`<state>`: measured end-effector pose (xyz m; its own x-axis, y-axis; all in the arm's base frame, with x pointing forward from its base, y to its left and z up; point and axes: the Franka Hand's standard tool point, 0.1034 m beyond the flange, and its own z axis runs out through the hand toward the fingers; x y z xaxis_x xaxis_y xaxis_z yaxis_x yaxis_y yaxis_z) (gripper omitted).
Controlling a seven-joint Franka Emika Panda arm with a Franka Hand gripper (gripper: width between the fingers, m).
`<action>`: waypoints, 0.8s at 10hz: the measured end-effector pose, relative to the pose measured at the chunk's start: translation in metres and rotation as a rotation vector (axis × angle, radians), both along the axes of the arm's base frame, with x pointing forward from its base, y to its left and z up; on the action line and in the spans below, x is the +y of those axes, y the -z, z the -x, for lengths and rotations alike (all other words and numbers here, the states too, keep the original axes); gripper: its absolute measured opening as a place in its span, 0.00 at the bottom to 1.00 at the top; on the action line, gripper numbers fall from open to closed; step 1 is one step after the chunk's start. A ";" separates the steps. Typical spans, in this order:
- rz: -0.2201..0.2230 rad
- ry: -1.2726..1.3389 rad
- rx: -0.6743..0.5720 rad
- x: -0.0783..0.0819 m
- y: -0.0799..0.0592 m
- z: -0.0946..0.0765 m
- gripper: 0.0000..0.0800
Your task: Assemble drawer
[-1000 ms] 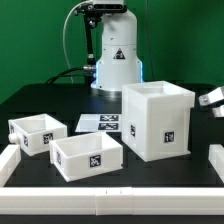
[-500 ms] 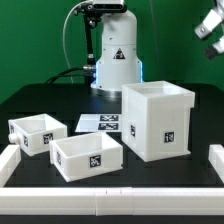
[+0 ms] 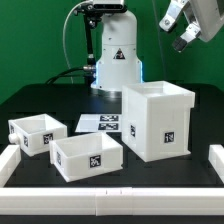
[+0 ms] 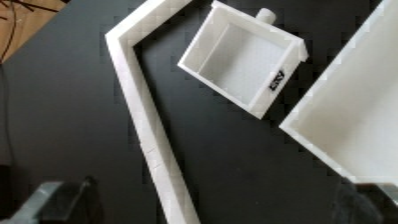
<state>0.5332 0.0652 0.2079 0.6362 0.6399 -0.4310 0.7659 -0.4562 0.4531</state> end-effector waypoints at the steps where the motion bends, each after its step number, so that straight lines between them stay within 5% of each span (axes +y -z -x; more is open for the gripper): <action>1: -0.058 0.107 -0.004 0.006 0.010 0.010 0.81; 3: -0.142 0.221 0.000 0.030 0.023 0.023 0.81; 5: -0.245 0.350 0.016 0.039 0.018 0.023 0.81; 8: -0.235 0.337 0.017 0.038 0.019 0.024 0.81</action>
Offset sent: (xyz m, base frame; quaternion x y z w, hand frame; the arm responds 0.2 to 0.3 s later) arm -0.0119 0.0328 -0.0053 0.1525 0.0128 0.1339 0.9791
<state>0.5096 0.1032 0.1886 0.8211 0.4792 -0.3102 0.5624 -0.7722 0.2957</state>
